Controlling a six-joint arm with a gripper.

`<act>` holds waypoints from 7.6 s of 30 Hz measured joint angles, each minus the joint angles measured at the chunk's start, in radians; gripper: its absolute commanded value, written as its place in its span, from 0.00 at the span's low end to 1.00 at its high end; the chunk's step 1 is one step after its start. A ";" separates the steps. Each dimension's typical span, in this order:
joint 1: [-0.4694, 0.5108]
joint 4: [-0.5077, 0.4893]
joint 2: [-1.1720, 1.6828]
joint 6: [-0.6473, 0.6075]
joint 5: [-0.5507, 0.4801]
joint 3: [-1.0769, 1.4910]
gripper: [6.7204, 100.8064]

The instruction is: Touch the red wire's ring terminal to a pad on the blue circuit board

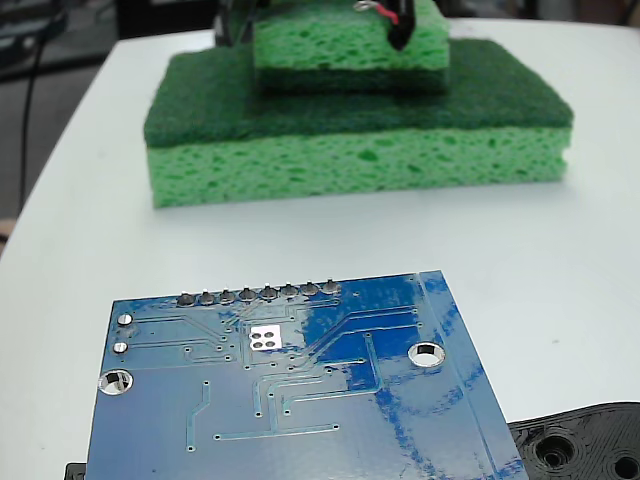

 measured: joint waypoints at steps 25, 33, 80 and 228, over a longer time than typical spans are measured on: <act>0.014 0.000 0.000 0.020 0.011 0.000 0.99; 0.023 0.015 -0.003 0.023 0.011 -0.052 0.99; 0.218 0.488 -1.396 -0.388 -0.129 -1.336 0.99; -0.120 0.003 0.000 0.034 0.146 -0.003 0.99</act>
